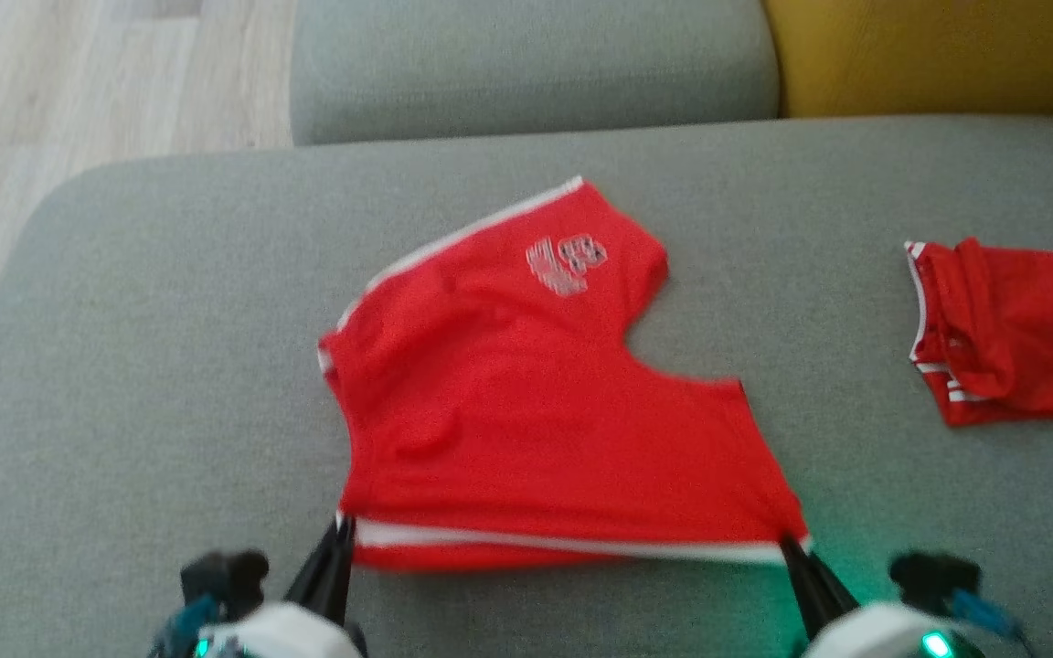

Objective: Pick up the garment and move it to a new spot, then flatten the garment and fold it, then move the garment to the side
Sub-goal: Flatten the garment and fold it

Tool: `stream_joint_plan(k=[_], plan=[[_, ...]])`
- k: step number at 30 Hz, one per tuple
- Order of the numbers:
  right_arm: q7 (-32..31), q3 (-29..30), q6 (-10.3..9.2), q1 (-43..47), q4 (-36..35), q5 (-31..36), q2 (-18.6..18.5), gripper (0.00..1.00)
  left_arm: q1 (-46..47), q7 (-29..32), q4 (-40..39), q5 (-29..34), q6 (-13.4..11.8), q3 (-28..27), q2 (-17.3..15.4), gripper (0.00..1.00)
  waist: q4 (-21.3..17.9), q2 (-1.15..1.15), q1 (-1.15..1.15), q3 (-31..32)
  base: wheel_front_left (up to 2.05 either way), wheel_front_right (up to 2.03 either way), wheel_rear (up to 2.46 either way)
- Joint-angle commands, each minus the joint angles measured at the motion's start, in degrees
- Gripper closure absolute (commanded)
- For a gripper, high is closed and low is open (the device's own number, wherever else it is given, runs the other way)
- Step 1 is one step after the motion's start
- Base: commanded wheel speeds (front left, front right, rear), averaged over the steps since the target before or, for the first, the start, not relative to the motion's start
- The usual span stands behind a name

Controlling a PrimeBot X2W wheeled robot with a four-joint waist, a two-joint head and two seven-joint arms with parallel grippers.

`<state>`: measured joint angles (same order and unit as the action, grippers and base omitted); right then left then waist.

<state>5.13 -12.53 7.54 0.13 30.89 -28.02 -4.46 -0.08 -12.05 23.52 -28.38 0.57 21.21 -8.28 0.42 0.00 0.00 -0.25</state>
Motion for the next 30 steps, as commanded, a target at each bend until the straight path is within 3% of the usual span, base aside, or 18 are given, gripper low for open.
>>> stream_joint_plan(k=[1,9,14,22,30], plan=[[-1.8,1.0,-0.05,1.9,-4.9,1.6,-0.5,1.00,-0.1,0.7,-4.0,-0.2,-1.4,-2.7,-1.7,1.00,-0.1,0.00,0.00,1.0,0.00,0.00,0.00],[-16.8,9.1,-0.05,19.0,-31.3,7.7,1.5,1.00,-11.6,7.6,-19.9,-1.5,-6.5,-3.3,-4.1,1.00,-0.5,0.00,0.00,1.8,0.00,0.00,0.00],[-20.2,10.3,-0.05,21.8,-38.1,6.4,1.6,1.00,-13.6,9.0,-24.7,-1.3,-8.1,-3.4,-4.9,1.00,-0.5,0.00,0.00,1.8,0.00,0.00,0.00],[-22.2,10.7,-0.05,13.0,-38.2,8.5,1.6,1.00,-8.7,8.8,-25.9,-2.6,-7.5,-4.2,-4.1,1.00,2.4,0.00,0.00,-0.9,0.00,0.00,0.00],[-23.4,9.4,-0.05,-10.1,-28.5,9.8,-2.1,1.00,5.8,11.5,-20.5,-7.3,-4.1,-4.8,-1.0,1.00,8.8,0.00,0.00,-10.3,0.00,0.00,0.00]])
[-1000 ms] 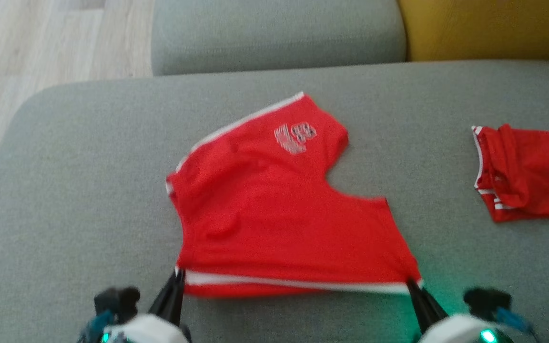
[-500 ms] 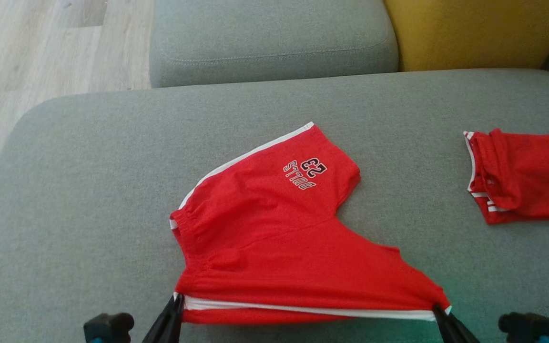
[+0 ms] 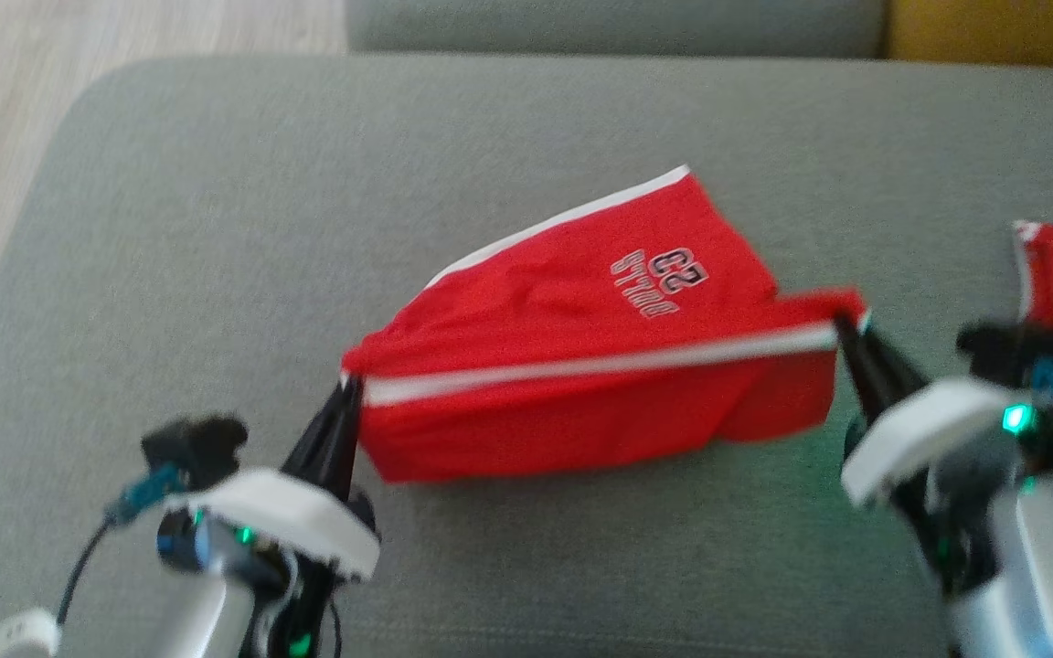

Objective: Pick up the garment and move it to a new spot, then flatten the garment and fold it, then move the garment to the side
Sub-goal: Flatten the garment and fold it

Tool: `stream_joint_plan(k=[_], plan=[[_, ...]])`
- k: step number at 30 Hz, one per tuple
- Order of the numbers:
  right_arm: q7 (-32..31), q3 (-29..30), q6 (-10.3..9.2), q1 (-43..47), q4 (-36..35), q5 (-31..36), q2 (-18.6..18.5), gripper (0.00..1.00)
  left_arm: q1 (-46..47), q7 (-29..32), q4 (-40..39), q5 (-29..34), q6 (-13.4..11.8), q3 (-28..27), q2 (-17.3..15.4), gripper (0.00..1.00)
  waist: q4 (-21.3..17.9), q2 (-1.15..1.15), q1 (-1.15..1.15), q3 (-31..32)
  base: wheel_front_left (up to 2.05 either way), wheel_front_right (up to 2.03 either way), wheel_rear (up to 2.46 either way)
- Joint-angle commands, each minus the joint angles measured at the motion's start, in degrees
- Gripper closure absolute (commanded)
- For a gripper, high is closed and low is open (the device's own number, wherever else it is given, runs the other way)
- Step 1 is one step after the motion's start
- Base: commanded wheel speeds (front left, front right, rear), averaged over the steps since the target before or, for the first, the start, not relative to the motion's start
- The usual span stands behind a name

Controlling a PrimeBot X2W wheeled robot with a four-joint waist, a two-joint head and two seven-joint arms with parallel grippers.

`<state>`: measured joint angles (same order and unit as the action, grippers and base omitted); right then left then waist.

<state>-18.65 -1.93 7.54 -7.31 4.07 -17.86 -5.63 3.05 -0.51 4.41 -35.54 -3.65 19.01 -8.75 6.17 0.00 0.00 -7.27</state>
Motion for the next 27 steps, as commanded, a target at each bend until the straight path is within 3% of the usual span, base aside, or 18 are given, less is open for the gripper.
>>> stream_joint_plan(k=[1,10,19,20,21,22,23,24,27], plan=[[0.4,-1.5,-0.05,-5.5,0.2,-0.8,-1.4,1.00,4.4,0.1,-0.2,-0.4,0.6,-2.5,-0.2,1.00,3.6,0.00,0.00,-4.2,0.00,0.00,0.00],[2.9,-4.8,-0.05,-26.1,20.9,-3.9,-4.2,1.00,18.9,-1.1,12.2,-1.1,4.2,-0.7,3.1,1.00,7.5,0.00,0.00,-8.8,0.00,0.00,0.00],[7.6,-6.2,-0.05,-35.7,37.6,-5.8,-4.3,1.00,26.5,-3.7,23.7,-3.9,6.0,0.8,5.3,1.00,8.8,0.00,0.00,-10.2,0.00,0.00,0.00],[8.5,-6.5,-0.05,-36.5,39.0,-6.1,-4.2,0.91,27.1,-3.9,25.0,-4.4,6.3,1.1,5.4,1.00,8.7,0.00,0.00,-10.3,0.00,0.00,0.00],[9.6,-6.9,-0.05,-37.1,40.2,-6.5,-4.1,0.51,27.5,-4.0,26.3,-4.9,6.7,1.5,5.5,0.99,8.7,0.00,0.00,-10.3,0.00,0.00,0.00],[10.6,-7.5,-0.05,-37.6,41.2,-6.8,-3.9,0.00,27.9,-4.1,27.4,-5.4,7.0,1.8,5.6,0.69,8.6,0.00,0.00,-10.3,0.00,0.00,0.00],[11.8,-8.3,-0.05,-38.0,41.9,-7.1,-3.8,0.00,28.2,-4.5,28.3,-5.8,7.2,2.1,5.6,0.38,8.4,0.00,0.00,-10.3,0.00,0.00,0.00],[13.1,-9.1,-0.05,-38.1,42.3,-7.5,-3.7,0.00,28.4,-4.9,29.1,-6.4,7.4,2.2,5.7,0.00,8.3,0.00,0.00,-10.2,0.00,0.00,0.00],[18.0,-11.8,-0.05,-37.6,42.5,-8.5,-3.9,0.00,28.1,-5.7,30.9,-8.4,8.2,2.6,5.8,0.00,7.6,0.00,0.00,-9.5,0.00,0.00,0.00]])
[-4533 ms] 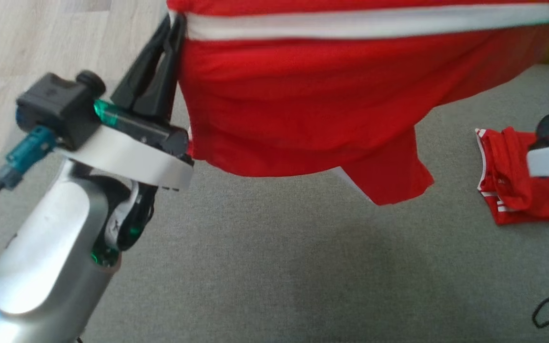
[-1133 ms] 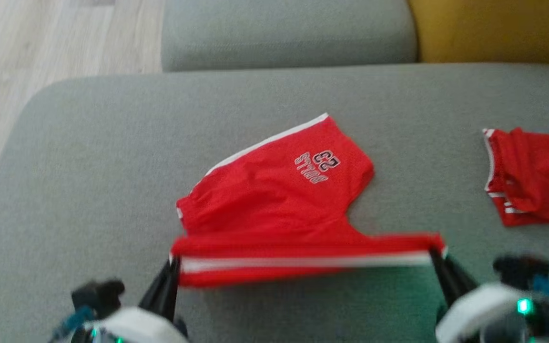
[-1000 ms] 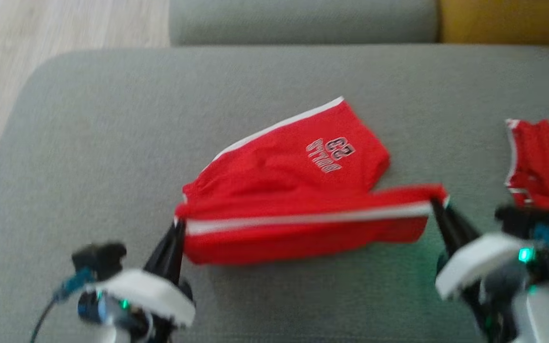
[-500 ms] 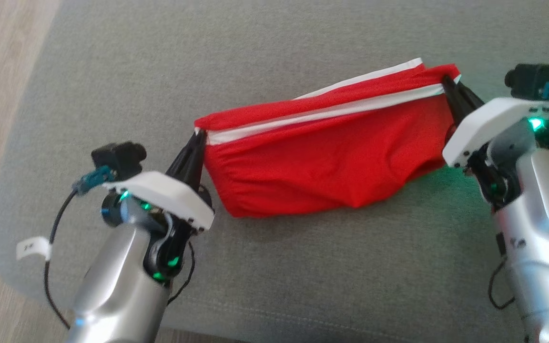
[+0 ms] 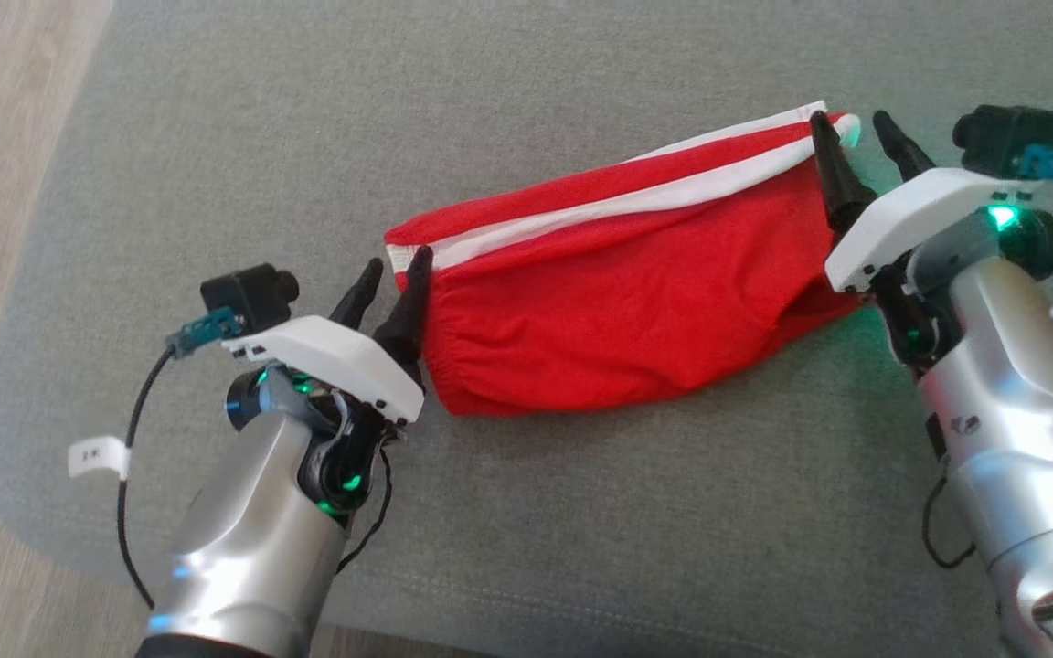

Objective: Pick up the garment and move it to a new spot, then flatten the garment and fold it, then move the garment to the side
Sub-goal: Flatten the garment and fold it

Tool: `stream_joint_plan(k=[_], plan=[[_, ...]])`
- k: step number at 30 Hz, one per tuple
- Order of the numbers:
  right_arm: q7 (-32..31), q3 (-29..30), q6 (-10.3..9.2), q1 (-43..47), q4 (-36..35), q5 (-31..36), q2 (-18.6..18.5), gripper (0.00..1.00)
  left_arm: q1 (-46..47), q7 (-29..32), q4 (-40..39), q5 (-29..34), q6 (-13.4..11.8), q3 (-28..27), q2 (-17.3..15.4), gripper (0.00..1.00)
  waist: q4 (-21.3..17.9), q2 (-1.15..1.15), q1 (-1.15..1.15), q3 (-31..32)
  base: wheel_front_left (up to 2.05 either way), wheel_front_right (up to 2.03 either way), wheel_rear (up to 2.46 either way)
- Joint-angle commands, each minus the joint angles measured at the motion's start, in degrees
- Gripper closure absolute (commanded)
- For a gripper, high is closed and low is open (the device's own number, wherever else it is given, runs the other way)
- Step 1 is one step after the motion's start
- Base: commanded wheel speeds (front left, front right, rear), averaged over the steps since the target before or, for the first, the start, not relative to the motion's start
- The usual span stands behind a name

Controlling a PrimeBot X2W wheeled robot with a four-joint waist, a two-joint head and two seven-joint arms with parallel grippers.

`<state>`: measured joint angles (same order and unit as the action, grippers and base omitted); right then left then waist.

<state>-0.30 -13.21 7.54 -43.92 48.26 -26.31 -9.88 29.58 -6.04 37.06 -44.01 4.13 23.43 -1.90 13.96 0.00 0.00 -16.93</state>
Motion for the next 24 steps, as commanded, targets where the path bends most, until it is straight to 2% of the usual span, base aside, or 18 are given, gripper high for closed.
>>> stream_joint_plan(k=[1,5,11,14,17,24], plan=[[1.4,-1.2,-0.05,-0.6,-1.9,-0.3,0.2,0.00,1.4,-0.9,-1.4,0.2,0.5,-1.5,-1.1,0.00,-0.5,0.00,0.00,0.5,0.00,0.00,0.00],[8.3,-4.4,-0.05,1.6,-3.5,0.0,-0.8,0.00,-0.1,-5.2,-1.1,2.7,-0.9,-1.0,-2.0,0.00,-1.9,0.00,0.00,2.2,0.00,0.00,0.00],[14.1,-5.2,-0.05,7.1,-9.6,3.7,-1.8,0.00,-4.0,-8.8,-7.8,10.2,-6.2,-2.4,-4.9,0.00,-4.6,0.00,0.00,4.9,0.00,0.00,0.00],[14.7,-3.8,-0.05,11.0,-14.5,5.5,-1.8,0.00,-7.1,-8.9,-14.6,14.2,-8.7,-4.5,-5.8,0.00,-6.0,0.00,0.00,6.0,0.00,0.00,0.00],[14.9,-1.9,-0.05,15.3,-19.6,7.1,-1.6,0.00,-10.7,-8.9,-19.5,17.4,-9.9,-5.7,-6.5,0.00,-7.1,0.00,0.00,7.0,0.00,0.00,0.00],[10.8,3.3,-0.05,27.1,-31.3,11.0,0.3,0.00,-17.7,-9.0,-25.1,21.5,-12.2,-6.2,-7.7,0.00,-8.6,0.00,0.00,9.6,0.00,0.00,0.00]])
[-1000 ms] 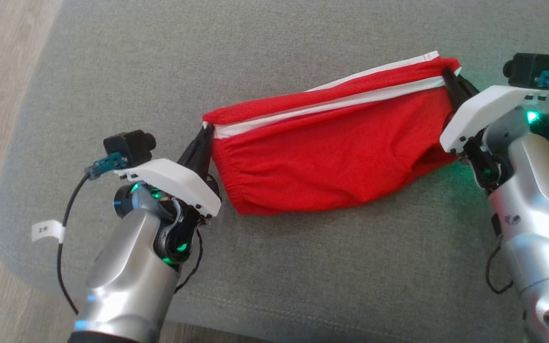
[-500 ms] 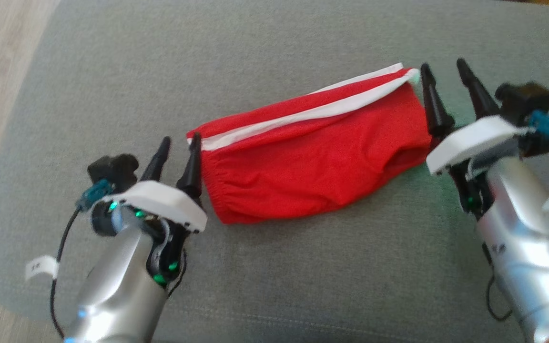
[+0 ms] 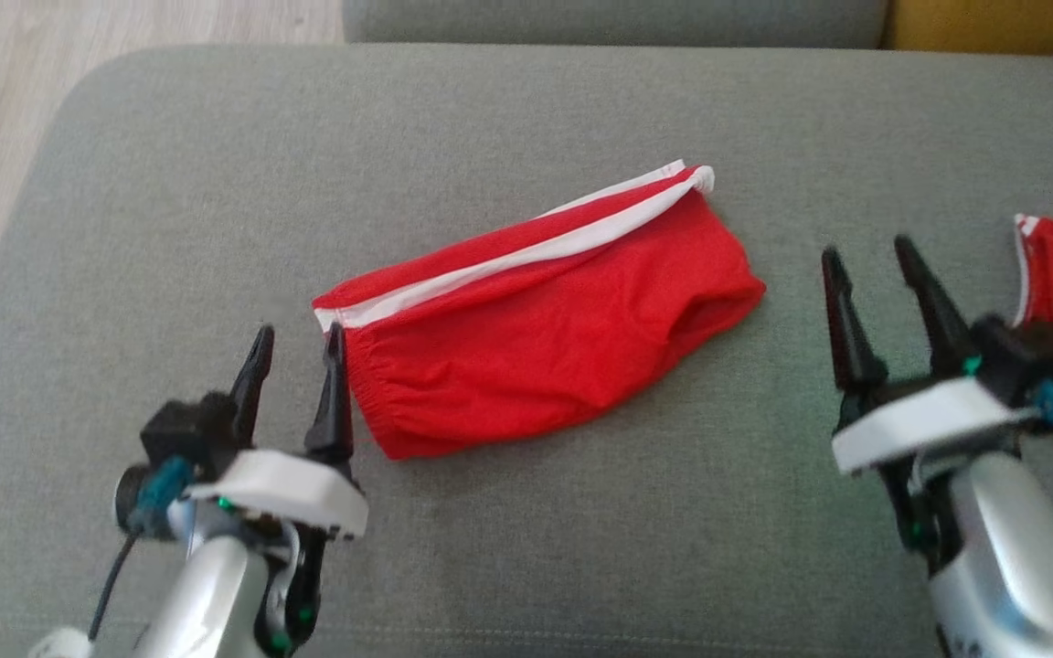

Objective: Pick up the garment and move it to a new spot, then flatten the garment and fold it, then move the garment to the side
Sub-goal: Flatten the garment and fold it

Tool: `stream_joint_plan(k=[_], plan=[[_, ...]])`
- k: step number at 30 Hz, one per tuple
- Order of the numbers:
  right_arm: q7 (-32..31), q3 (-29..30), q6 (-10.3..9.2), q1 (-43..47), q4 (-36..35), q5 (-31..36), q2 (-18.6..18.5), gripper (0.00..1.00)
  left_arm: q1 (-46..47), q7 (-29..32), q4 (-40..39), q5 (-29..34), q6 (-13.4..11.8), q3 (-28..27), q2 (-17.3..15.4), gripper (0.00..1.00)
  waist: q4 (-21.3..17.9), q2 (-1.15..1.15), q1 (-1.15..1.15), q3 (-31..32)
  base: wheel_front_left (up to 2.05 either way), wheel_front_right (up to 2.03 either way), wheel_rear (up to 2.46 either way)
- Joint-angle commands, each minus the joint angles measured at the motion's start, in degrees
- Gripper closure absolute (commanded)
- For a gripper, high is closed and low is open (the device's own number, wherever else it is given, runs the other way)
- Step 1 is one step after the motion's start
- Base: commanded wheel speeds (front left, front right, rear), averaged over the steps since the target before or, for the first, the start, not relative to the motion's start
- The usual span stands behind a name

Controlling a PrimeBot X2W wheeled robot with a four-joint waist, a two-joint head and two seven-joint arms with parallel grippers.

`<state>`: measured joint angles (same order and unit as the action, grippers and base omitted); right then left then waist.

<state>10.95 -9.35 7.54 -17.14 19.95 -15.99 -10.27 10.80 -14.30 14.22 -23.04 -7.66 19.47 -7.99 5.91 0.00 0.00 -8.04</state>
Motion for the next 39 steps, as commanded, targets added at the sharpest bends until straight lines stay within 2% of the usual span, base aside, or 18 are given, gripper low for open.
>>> stream_joint_plan(k=[1,8,16,33,39], plan=[[-1.3,0.0,-0.05,1.9,-4.7,1.2,1.2,0.00,0.3,-0.7,-2.7,1.0,-0.7,-2.1,-1.9,0.00,-0.7,0.00,0.00,1.0,0.00,0.00,0.00],[-6.3,3.0,-0.05,10.8,-13.6,4.0,4.0,0.00,-2.7,-0.3,-3.9,2.3,-1.9,-1.0,-2.9,0.00,-1.2,0.00,0.00,2.5,0.00,0.00,0.00],[-8.6,4.8,-0.05,15.5,-18.2,5.1,5.9,0.00,-3.4,0.3,-4.0,2.1,-2.4,-0.9,-3.2,0.00,-1.5,0.00,0.00,3.3,0.00,0.00,0.00],[-10.3,5.9,-0.05,15.8,-20.2,5.9,6.9,0.00,-2.2,0.7,-4.2,1.9,-2.7,-0.2,-3.6,0.00,-1.0,0.00,0.00,2.0,0.00,0.00,0.00],[-10.9,6.8,-0.05,12.7,-18.7,6.0,5.8,0.00,0.8,0.5,-4.4,2.4,-2.3,0.7,-3.1,0.00,1.2,0.00,0.00,-0.7,0.00,0.00,0.00]])
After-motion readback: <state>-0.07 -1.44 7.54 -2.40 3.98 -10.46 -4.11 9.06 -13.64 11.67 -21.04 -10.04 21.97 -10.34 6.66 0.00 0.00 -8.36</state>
